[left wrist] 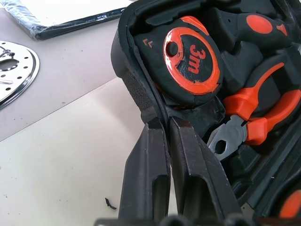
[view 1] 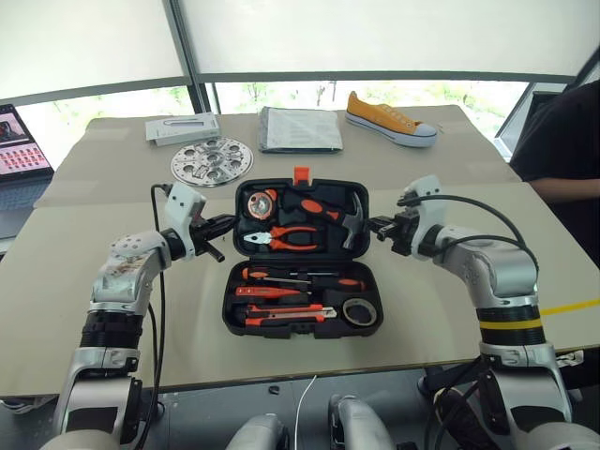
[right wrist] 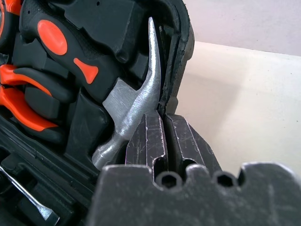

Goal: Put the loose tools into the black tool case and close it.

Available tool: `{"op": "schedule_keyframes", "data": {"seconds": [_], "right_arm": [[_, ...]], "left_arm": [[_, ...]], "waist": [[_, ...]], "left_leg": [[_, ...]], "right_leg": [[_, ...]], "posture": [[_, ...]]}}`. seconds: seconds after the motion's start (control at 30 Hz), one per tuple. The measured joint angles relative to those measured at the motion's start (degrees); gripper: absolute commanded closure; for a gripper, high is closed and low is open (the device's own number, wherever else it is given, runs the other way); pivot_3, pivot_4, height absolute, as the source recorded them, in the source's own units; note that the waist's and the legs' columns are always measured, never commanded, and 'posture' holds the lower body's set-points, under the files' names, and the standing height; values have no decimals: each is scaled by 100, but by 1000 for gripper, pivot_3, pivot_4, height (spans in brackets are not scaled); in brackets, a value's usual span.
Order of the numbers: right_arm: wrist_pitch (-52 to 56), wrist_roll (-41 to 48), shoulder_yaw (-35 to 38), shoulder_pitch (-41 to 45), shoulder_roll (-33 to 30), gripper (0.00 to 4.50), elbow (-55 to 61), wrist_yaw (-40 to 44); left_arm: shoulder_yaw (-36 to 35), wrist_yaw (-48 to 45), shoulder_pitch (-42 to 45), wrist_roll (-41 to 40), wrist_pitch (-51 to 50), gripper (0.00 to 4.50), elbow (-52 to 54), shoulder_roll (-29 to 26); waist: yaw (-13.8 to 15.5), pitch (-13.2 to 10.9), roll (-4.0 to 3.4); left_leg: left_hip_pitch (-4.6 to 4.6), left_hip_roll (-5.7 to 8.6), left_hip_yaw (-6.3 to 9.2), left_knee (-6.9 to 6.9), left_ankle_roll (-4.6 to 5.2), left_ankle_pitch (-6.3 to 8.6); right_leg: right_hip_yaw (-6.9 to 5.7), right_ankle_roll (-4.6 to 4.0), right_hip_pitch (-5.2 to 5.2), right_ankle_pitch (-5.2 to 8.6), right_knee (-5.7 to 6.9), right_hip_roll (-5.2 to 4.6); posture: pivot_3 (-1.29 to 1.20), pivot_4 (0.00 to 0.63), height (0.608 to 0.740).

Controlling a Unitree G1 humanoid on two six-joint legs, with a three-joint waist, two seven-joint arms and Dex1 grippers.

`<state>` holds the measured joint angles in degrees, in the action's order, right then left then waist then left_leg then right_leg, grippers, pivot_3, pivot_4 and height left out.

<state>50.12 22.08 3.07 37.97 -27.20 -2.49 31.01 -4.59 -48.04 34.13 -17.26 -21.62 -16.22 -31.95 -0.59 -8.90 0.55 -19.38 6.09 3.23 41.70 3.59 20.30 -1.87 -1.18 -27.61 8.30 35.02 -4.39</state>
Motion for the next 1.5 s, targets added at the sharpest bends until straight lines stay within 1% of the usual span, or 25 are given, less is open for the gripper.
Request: {"op": "schedule_keyframes", "data": {"seconds": [0.17, 0.27, 0.33, 0.43, 0.57, 0.63, 0.7, 0.83, 0.87, 0.9, 0.93, 0.97, 1.0, 1.03, 1.07, 1.13, 1.17, 1.2, 1.27, 1.3, 1.37, 1.4, 1.43, 1.47, 1.5], "right_arm": [[-579, -167, -8, 1, 32, 4462, -1, -24], [-1157, -362, -13, 35, 71, 4462, -2, -86], [-1656, -558, -39, 78, 67, 4462, 0, -87], [-2284, -865, -174, 54, 7, 4462, 15, -57], [-3027, -1289, -373, -425, -36, 4462, 70, -73], [-3454, -1479, -426, -793, -38, 4462, 84, -116], [-3925, -1624, -429, -1156, -99, 4462, 284, -108], [-4350, -1684, -378, -1758, -184, 4462, 604, -96], [-4387, -1682, -364, -1867, -213, 4131, 693, -81], [-4382, -1643, -338, -2011, -262, 3774, 834, -18], [-4357, -1593, -303, -2139, -320, 3591, 977, 81], [-4235, -1395, -216, -2403, -457, 3257, 1243, 269], [-4189, -1344, -188, -2520, -535, 2940, 1338, 352], [-4033, -1202, -121, -2621, -633, 2565, 1455, 456], [-3761, -922, 30, -2827, -887, 2248, 1797, 687], [-3303, -350, 463, -3181, -1452, 2176, 2325, 1189], [-3101, 9, 816, -3457, -1858, 2176, 2632, 1550], [-2974, 220, 1097, -3666, -2110, 2176, 2804, 1816], [-2802, 575, 1477, -4106, -2451, 2176, 3079, 2295], [-2692, 723, 1595, -4435, -2595, 2176, 3190, 2565], [-2593, 847, 1611, -4863, -2748, 2176, 3294, 2922], [-2613, 815, 1574, -5026, -2804, 2430, 3349, 3046], [-2640, 742, 1471, -5129, -2849, 2687, 3386, 3132], [-2694, 639, 1364, -5175, -2853, 2843, 3406, 3152], [-2727, 537, 1193, -5174, -2850, 3221, 3423, 3141]], "left_arm": [[-57, 33, 7, -31, 77, 4500, 80, 1], [-85, 128, 22, -31, 209, 4500, 159, 1], [-86, 191, 41, 2, 377, 4500, 180, 1], [-85, 246, 43, 101, 658, 4500, 185, -1], [-19, 243, -159, 332, 1159, 4500, 302, -7], [8, 258, -345, 408, 1385, 4500, 538, -8], [-11, 346, -626, 446, 1450, 4500, 847, -10], [-41, 445, -1234, 422, 1347, 4500, 1562, -24], [-48, 464, -1332, 395, 1290, 4500, 1688, -26], [-73, 506, -1479, 348, 1156, 4156, 1882, -25], [-105, 536, -1585, 304, 1047, 3804, 2051, -29], [-171, 548, -1833, 158, 845, 3543, 2345, -74], [-194, 543, -1944, 124, 771, 3179, 2453, -119], [-241, 533, -2025, 77, 612, 2768, 2565, -183], [-321, 485, -2196, -118, 326, 2483, 2838, -322], [-601, 347, -2425, -550, -323, 1742, 3159, -677], [-888, 190, -2580, -877, -696, 1742, 3338, -991], [-1134, 27, -2670, -1118, -992, 1742, 3402, -1291], [-1510, -446, -2891, -1512, -1398, 1742, 3489, -1815], [-1559, -789, -3023, -1613, -1494, 1742, 3423, -2130], [-1473, -1263, -3045, -1566, -1481, 1742, 3079, -2551], [-1297, -1479, -2905, -1453, -1404, 1709, 2796, -2723], [-1125, -1671, -2735, -1345, -1312, 1979, 2496, -2824], [-924, -1803, -2489, -1215, -1187, 2251, 2250, -2835], [-598, -1915, -2065, -1023, -956, 2440, 1886, -2780]], "waist": [[2, 0, 0], [-3, -1, 1], [-6, -1, 1], [-22, -1, 0], [-32, 0, 0], [-40, 0, -1], [-37, 1, -2], [-9, 1, -2], [-2, 1, -2], [5, 1, -2], [13, 1, -2], [17, 1, -2], [15, 0, -1], [16, -1, 0], [20, -6, -5], [30, -10, -5], [40, -14, -3], [45, -13, -1], [61, -12, 1], [61, -13, 0], [79, -14, -1], [103, -14, -1], [121, -15, 0], [137, -14, 0], [163, -15, 2]], "left_leg": [[-3, 1, 0, 0, 0, 0], [-11, 2, -1, 0, -1, 0], [-33, 6, -3, 6, -1, -1], [-41, 6, -4, 7, -2, -1], [-42, 6, -5, 7, -2, -1], [-41, 7, -8, 6, -2, -1], [-19, 5, -8, 5, -2, -1], [30, 2, -7, -4, -3, 0], [35, 2, -7, -4, -3, 0], [47, 0, -6, -4, -3, 1], [49, -1, -4, -5, -2, 1], [51, -3, -4, -11, -2, 1], [52, -3, -4, -14, -2, 1], [52, -3, -5, -13, -2, 1], [45, -3, -6, -14, -2, 1], [45, -5, -6, -16, -1, 1], [40, -8, -3, -20, -1, 1], [49, -13, -2, -21, -1, 1], [90, -14, -5, -53, 0, 2], [127, -13, -7, -82, 1, 2], [159, -18, -6, -97, 8, 8], [158, -17, -7, -97, 9, 9], [156, -16, -10, -97, 9, 9], [157, -15, -10, -95, 9, 8], [156, -14, -10, -91, 8, 8]], "right_leg": [[0, 0, -6, 0, 0, 0], [0, 0, -18, 0, 2, 0], [-2, 0, -43, 0, 5, 0], [-30, -1, -51, 0, 7, 1], [-37, -1, -50, 0, 9, 3], [-35, -1, -51, 0, 7, 2], [-37, -1, -39, 0, 2, 5], [-29, -1, 21, 0, -7, 5], [-27, 0, 30, 1, -8, 4], [-21, 1, 45, 2, -11, 4], [-15, 2, 49, 2, -11, 5], [-1, 3, 48, 3, -10, 6], [4, 3, 47, 3, -11, 8], [6, 3, 46, 3, -10, 10], [11, 3, 38, 3, -10, 9], [13, 2, 37, 4, -10, 13], [13, 3, 32, 4, -14, 16], [12, 2, 43, 5, -12, 20], [18, 13, 79, 16, -31, 21], [22, 18, 112, 21, -48, 20], [19, 61, 146, 51, -64, 22], [19, 65, 146, 53, -66, 20], [17, 66, 147, 53, -70, 18], [16, 66, 150, 51, -73, 18], [11, 65, 152, 50, -72, 12]], "posture": [[0, 150, 739], [0, 150, 739], [0, 150, 739], [0, 150, 739], [0, 150, 739], [0, 150, 739], [0, 150, 739], [0, 150, 739], [0, 150, 739], [0, 150, 739], [0, 150, 739], [0, 150, 739], [0, 150, 739], [0, 150, 739], [0, 150, 739], [0, 150, 739], [0, 150, 739], [0, 150, 739], [0, 150, 739], [0, 150, 739], [0, 150, 739], [0, 150, 739], [0, 150, 739], [0, 150, 739], [0, 150, 739]]}}
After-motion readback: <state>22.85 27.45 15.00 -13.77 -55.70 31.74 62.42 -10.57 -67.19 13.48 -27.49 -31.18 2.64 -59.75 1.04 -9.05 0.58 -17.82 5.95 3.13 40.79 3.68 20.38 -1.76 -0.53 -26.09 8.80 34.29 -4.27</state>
